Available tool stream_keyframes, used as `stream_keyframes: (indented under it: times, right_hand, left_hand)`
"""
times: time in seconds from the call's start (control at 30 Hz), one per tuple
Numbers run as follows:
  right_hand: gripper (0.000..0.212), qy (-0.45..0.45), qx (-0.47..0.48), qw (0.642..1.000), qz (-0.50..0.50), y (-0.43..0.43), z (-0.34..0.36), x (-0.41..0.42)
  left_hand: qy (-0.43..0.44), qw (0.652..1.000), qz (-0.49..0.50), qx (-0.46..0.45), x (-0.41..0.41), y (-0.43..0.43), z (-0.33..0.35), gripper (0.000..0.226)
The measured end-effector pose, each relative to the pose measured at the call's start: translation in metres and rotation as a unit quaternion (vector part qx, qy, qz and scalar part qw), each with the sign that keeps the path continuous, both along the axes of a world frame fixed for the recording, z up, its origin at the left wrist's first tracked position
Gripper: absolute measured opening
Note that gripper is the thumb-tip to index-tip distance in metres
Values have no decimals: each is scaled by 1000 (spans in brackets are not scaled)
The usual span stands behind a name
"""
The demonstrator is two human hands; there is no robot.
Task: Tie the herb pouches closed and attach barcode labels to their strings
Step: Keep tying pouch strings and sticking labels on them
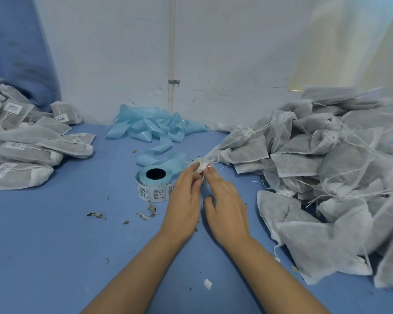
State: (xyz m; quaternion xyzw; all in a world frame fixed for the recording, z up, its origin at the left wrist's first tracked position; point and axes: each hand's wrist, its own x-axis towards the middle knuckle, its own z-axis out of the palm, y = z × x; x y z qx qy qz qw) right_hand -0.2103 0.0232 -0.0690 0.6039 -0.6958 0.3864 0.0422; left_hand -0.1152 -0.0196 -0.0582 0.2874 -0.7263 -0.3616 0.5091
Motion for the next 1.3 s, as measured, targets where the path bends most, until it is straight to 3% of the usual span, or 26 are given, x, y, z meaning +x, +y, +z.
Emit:
stream_keyframes:
  times: [0.23, 0.4, 0.67, 0.87, 1.13, 1.3]
  right_hand:
    - [51, -44, -77, 996, 16, 1, 2, -2]
    - [31, -169, -133, 977, -7, -1, 0, -7]
    - [19, -362, -169, 916, -39, -2, 3, -15]
    - [14, -424, -147, 894, 0, -1, 8, -15]
    - [7, -235, -96, 967, 18, 0, 5, -7]
    - [13, -354, -110, 929, -3, -1, 7, -9]
  left_hand:
    - [-57, 998, 2, -35, -1, -3, -7, 19]
    - [-118, 993, -10, -13, -1, -3, -12, 13]
    - [-215, 976, -25, -31, -2, 1, -13, 16]
    - [-94, 994, -18, 47, 0, -1, -10, 18]
    - [27, 994, 30, 100, 3, -5, -9, 21]
    - [15, 994, 30, 108, 2, -6, -8, 21]
